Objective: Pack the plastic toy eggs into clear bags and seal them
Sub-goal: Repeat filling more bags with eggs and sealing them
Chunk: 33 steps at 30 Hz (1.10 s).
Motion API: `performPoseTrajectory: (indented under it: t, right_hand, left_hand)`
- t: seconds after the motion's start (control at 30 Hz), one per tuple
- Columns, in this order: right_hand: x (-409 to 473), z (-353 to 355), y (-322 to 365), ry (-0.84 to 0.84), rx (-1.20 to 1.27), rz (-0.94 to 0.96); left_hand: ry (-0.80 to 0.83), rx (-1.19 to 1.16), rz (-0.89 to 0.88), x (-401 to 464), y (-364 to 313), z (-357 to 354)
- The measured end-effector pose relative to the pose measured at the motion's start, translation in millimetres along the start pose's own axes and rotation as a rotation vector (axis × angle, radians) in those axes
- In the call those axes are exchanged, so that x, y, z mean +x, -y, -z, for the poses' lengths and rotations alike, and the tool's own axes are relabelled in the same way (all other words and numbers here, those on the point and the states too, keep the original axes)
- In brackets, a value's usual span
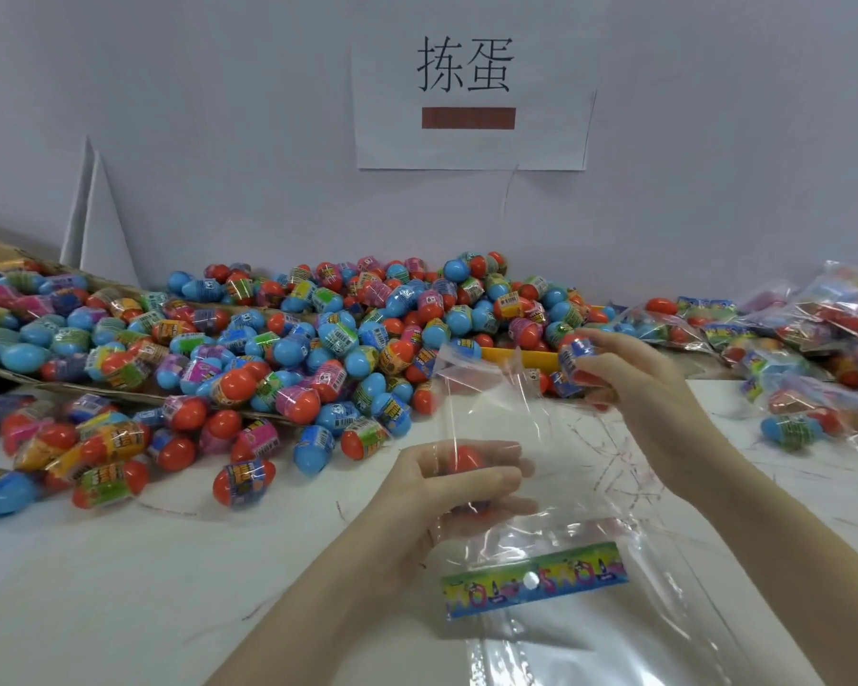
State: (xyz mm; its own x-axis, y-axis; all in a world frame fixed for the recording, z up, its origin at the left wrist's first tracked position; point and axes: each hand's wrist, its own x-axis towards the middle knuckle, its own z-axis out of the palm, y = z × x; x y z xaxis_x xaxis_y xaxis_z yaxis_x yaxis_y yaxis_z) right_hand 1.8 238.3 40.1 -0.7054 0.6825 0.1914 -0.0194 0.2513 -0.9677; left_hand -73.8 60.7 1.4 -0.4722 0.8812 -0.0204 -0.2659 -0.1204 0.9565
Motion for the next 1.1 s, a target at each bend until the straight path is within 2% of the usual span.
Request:
performPoseTrajectory:
  t: [0.13, 0.27, 0.43, 0.63, 0.73, 0.8, 0.93, 1.0, 1.1]
  right_hand:
    - [-20, 10, 24, -0.001, 0.280, 0.062]
    - [-39, 10, 39, 0.129, 0.348, 0.157]
    - [-52, 1, 41, 0.249, 0.104, 0.352]
    - [-55, -9, 38, 0.002, -0.278, 0.543]
    - [-53, -10, 35, 0.033, -0.544, 0.683]
    - [-52, -8, 35, 0.131, -0.590, 0.672]
    - [-51, 3, 41, 0.345, -0.523, 0.577]
    - [-50, 11, 42, 0.367, -0.503, 0.549]
    - [-49, 14, 43, 0.305, -0.524, 0.522]
  left_hand:
    - [0.021, 0.094, 0.018, -2, -1, -4]
    - [0.009, 0.169, 0.011, -2, -1, -8]
    - [-0.012, 0.205, 0.004, -4, -2, -11]
    - [0.023, 0.253, 0.045, -3, 0, -11]
    - [0.070, 0.269, 0.054, -5, -1, -12]
    - [0.081, 0.269, 0.048, -6, -2, -12]
    - [0.082, 0.270, 0.048, -6, -2, -12]
    - [0.102, 0.280, 0.054, -7, -4, -12]
    - [0.147, 0.312, 0.066, -8, -7, -11]
